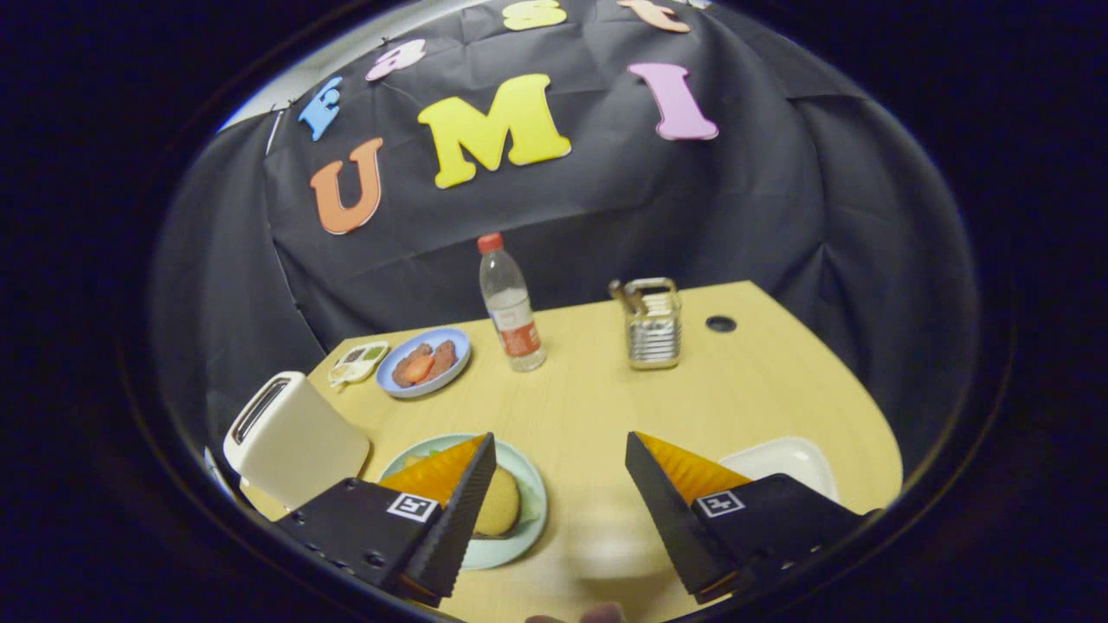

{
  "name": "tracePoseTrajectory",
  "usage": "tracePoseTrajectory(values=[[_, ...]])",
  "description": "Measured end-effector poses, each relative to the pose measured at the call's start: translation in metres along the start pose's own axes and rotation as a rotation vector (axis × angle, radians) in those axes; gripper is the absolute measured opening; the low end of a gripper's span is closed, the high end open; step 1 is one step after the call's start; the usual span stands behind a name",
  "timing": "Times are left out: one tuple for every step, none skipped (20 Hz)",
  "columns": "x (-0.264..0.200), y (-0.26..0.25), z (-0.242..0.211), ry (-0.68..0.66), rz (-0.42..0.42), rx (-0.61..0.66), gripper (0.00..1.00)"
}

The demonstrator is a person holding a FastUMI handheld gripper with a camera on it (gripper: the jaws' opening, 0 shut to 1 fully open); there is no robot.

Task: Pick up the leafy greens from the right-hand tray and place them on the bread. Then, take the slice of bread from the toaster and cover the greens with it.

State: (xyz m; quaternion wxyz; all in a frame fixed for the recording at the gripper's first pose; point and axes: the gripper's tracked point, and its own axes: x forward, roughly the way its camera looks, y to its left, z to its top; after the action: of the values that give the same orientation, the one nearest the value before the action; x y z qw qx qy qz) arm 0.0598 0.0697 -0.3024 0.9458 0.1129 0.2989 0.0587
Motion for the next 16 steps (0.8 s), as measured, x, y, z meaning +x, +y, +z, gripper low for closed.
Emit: tracePoseTrajectory(values=[[-0.015, -0.016, 0.017, -0.027, -0.015, -0.016, 0.94], [-0.033, -0.029, 0.033, -0.056, -0.017, -0.034, 0.96], [-0.050, -0.046, 0.051, -0.093, -0.030, -0.068, 0.96], [-0.068, -0.063, 0.069, -0.135, -0.047, -0.101, 0.96], [-0.087, -0.079, 0.085, -0.172, -0.064, -0.125, 0.96], [-0.106, -0.092, 0.099, -0.202, -0.074, -0.140, 0.96], [-0.124, -0.103, 0.109, -0.227, -0.081, -0.150, 0.96], [-0.142, -0.110, 0.120, -0.255, -0.079, -0.161, 0.96], [-0.157, -0.120, 0.129, -0.279, -0.085, -0.168, 0.96], [-0.172, -0.125, 0.137, -0.300, -0.083, -0.165, 0.96], [-0.184, -0.129, 0.143, -0.323, -0.086, -0.162, 0.96], [-0.194, -0.133, 0.151, -0.350, -0.092, -0.162, 0.96], [-0.202, -0.136, 0.156, -0.371, -0.099, -0.162, 0.96], [-0.211, -0.136, 0.161, -0.392, -0.100, -0.159, 0.96], [-0.219, -0.133, 0.163, -0.409, -0.100, -0.155, 0.96], [-0.226, -0.131, 0.165, -0.424, -0.099, -0.154, 0.96]])
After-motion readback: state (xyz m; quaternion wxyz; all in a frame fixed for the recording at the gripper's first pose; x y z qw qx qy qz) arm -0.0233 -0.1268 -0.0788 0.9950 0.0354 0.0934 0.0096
